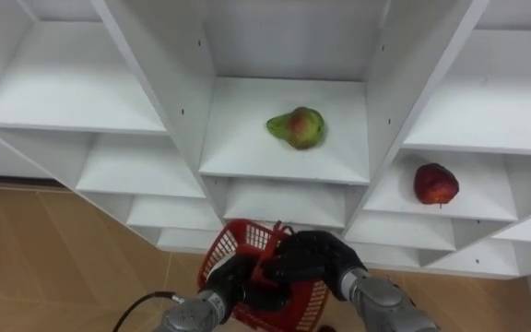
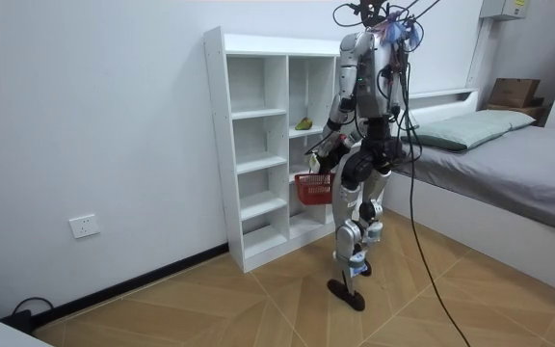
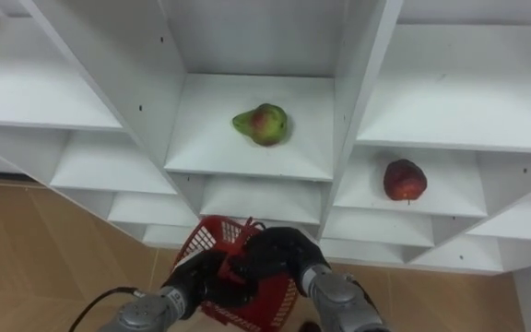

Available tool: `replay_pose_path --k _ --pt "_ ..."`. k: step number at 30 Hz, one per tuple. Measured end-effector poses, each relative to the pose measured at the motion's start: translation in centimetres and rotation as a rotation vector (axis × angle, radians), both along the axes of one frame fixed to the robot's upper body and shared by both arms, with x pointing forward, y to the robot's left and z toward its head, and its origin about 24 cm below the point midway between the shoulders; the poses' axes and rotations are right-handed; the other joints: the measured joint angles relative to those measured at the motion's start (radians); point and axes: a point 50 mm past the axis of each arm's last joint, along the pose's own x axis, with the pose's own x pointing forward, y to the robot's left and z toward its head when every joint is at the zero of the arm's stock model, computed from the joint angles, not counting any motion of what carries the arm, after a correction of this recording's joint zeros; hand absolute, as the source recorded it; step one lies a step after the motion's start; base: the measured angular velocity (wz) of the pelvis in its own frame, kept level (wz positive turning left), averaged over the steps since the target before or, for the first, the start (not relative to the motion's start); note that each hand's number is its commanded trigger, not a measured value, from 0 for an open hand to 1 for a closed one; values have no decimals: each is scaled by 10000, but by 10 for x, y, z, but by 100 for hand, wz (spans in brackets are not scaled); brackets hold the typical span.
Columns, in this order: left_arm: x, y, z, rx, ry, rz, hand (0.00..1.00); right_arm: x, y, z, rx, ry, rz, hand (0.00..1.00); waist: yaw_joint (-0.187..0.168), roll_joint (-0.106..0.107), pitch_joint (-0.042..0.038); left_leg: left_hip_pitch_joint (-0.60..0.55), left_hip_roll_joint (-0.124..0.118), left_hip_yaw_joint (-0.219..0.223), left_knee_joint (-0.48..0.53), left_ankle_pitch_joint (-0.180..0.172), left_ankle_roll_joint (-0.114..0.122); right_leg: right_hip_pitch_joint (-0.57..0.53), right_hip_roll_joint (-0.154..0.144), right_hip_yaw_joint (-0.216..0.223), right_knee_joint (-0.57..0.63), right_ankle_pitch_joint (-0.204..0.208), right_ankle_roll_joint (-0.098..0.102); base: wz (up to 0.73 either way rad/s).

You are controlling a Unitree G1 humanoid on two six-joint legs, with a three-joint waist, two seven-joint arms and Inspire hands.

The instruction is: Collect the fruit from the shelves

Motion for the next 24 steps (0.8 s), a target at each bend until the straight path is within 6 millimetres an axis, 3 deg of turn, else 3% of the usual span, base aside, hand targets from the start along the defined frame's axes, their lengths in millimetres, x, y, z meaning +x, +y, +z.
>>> replay_pose_path --k 24 --pt "1 0 0 -335 110 392 100 3 1 2 0 -130 -11 0 -17 -70 27 -1 0 142 -12 7 13 2 -33 -10 6 -52 63 0"
